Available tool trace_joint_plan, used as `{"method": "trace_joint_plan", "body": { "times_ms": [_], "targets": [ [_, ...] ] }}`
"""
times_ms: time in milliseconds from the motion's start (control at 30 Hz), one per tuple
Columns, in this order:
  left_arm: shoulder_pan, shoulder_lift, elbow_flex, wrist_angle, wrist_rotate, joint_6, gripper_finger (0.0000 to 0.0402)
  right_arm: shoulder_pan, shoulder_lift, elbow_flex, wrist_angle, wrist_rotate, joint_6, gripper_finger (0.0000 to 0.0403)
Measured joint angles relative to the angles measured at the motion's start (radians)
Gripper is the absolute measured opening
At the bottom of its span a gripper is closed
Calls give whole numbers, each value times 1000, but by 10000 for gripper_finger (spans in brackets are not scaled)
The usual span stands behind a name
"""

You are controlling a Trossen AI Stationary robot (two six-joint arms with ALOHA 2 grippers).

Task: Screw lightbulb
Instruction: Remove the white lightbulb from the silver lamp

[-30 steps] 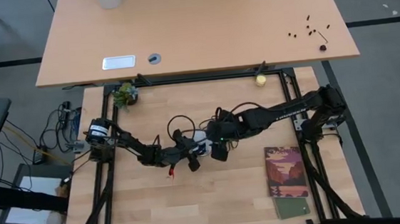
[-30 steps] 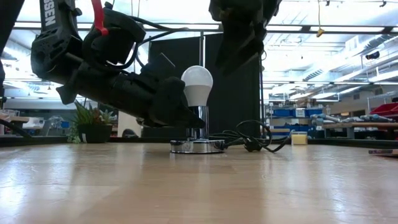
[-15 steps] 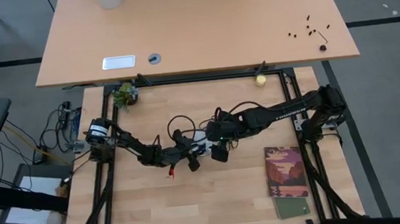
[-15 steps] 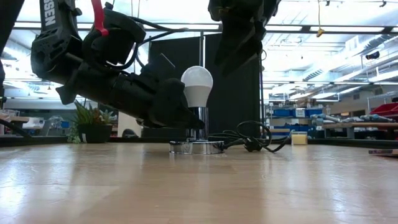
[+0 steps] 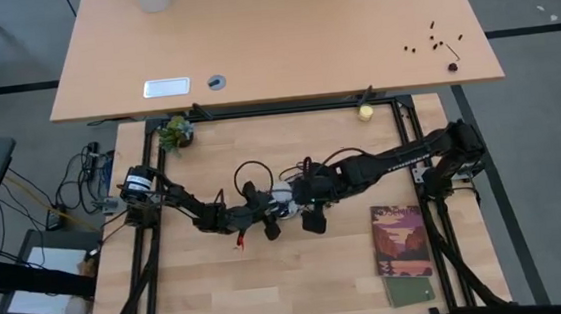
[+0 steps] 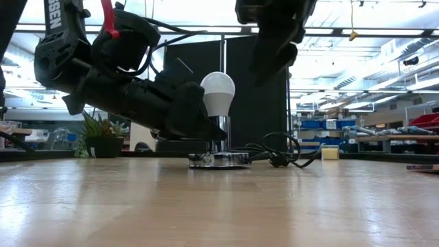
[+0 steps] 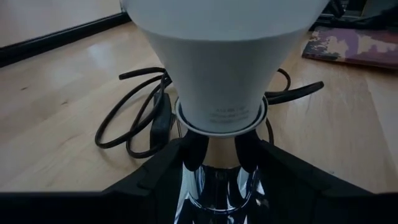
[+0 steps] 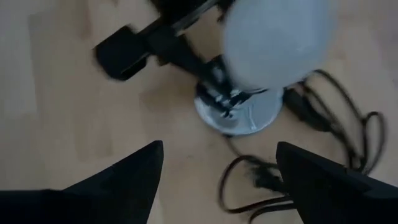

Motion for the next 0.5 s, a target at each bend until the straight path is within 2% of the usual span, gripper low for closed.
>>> {"method": "trace_joint_plan", "body": {
  "times_ms": [200, 300, 500],
  "targets": [
    [2, 0, 0, -4, -72, -2, 198, 39, 0, -3, -6, -8, 42, 321],
    [3, 0, 0, -2, -75, 13, 198, 47, 0, -2, -6, -8, 37, 321],
    [3, 0, 0, 5, -72, 50, 198, 24, 1, 79, -177, -28, 19, 321]
  ]
}}
